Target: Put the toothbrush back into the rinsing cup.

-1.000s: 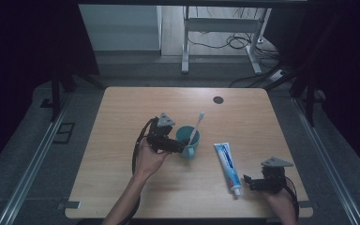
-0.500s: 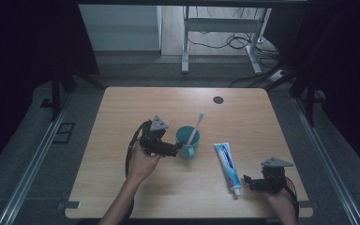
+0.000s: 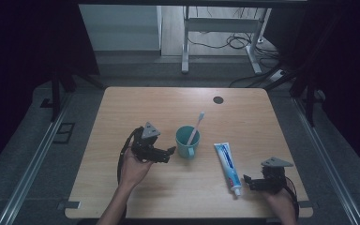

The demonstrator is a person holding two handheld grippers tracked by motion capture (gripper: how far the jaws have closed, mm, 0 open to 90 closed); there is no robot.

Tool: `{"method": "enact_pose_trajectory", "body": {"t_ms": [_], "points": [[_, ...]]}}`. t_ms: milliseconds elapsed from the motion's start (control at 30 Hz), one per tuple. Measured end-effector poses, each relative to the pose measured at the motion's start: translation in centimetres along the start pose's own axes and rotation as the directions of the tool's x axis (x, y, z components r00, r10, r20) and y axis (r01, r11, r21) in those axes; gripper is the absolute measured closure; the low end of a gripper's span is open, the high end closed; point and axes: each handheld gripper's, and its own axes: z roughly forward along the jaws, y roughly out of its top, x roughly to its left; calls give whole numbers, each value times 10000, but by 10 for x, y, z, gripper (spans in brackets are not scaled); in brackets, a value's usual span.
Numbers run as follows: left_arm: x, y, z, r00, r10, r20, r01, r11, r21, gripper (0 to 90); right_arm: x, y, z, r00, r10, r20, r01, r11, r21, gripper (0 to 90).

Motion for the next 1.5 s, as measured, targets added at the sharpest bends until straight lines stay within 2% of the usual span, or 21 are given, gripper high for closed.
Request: {"method": "enact_pose_trajectory", "body": {"t_ms": [133,467,1067,1500], "points": [[0,-8,-3,10000,-21,-44,21,10000,-24,10,0,0,0,10000,-10,1,10,10000,-5,0],[-2,-25,-10,9994,220,-261,-218,9997,97,15,0,0,0,10000,-23,4,23,10000,-2,0],[-4,-60,-11,9995,-129,-293,136,9996,240,16,0,0,0,10000,-35,3,35,10000,-7,0],[-4,-89,-2,9992,-285,-284,302,9976,618,15,0,0,0,10000,-9,25,9,10000,-16,0]]}}
